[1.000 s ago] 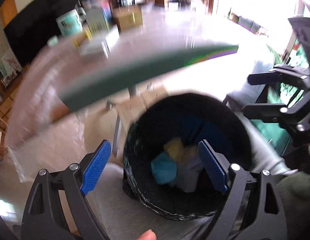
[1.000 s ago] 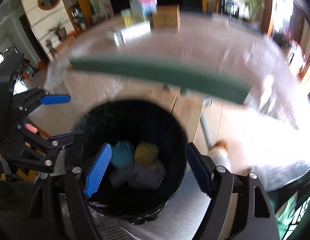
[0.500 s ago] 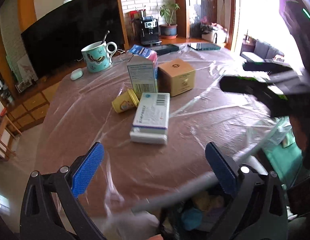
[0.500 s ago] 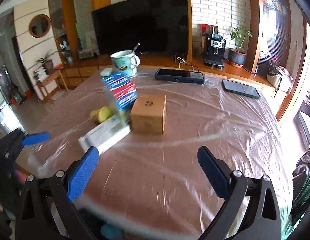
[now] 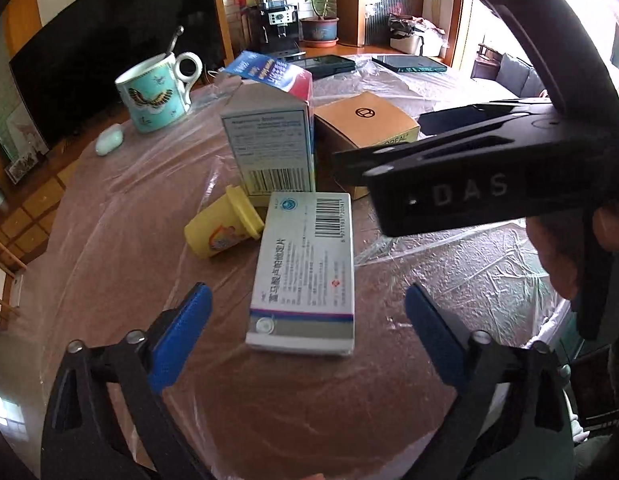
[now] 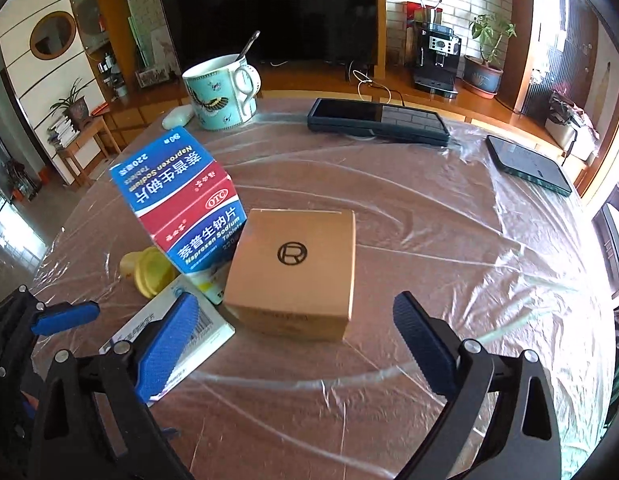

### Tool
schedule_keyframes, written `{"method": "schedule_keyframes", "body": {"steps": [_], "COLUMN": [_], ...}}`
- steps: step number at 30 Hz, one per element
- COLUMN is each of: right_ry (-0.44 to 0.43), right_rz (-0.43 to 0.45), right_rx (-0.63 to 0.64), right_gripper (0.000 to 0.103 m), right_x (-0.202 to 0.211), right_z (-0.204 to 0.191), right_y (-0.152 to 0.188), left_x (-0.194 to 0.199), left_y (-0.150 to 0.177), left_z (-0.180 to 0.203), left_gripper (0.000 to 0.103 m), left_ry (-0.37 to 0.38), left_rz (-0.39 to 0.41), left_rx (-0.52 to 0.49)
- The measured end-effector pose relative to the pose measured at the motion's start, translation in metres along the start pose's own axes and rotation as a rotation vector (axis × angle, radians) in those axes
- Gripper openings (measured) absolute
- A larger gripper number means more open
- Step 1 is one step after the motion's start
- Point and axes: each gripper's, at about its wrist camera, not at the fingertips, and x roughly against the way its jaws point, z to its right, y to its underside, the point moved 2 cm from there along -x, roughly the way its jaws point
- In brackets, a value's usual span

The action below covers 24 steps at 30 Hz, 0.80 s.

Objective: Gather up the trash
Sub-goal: 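Grasp the white medicine box with the left tool while the right tool grasps the cardboard box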

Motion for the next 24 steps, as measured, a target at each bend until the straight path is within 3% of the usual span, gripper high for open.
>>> {"method": "schedule_keyframes", "body": {"steps": [7, 10, 12, 15, 24], "right_ry": [-0.008, -0.006, -0.008, -0.022, -0.072], "right_rz": [-0.022, -0.036, -0.045, -0.02, 0.04], "right_rx": [-0.002, -0.001, -0.001, -0.02, -0.064], "right_gripper": [0.087, 0.076, 0.064, 0.058, 0.057], "right_x": [-0.009, -0.014, -0.016, -0.011, 0.021], "right_z": [0.0, 0.002, 0.003, 0.01, 0.03], "right_y": [-0.005, -0.004, -0.003, -0.001, 0.01], "left_x": [-0.01, -0.011, -0.012, -0.01, -0.002], "left_y": [-0.002, -0.003, -0.004, -0.005, -0.003], "left_z": [-0.003, 0.0, 0.001, 0.002, 0.009], "left_gripper": [0.072, 0.064, 0.064, 0.052, 0.052], "left_ry": [0.036, 0.03, 0.028, 0.029, 0.024], "left_rz": [-0.013, -0.014, -0.016, -0.008, 0.015], "left_rx": [0.034, 0.021, 0.019, 0.025, 0.014]}}
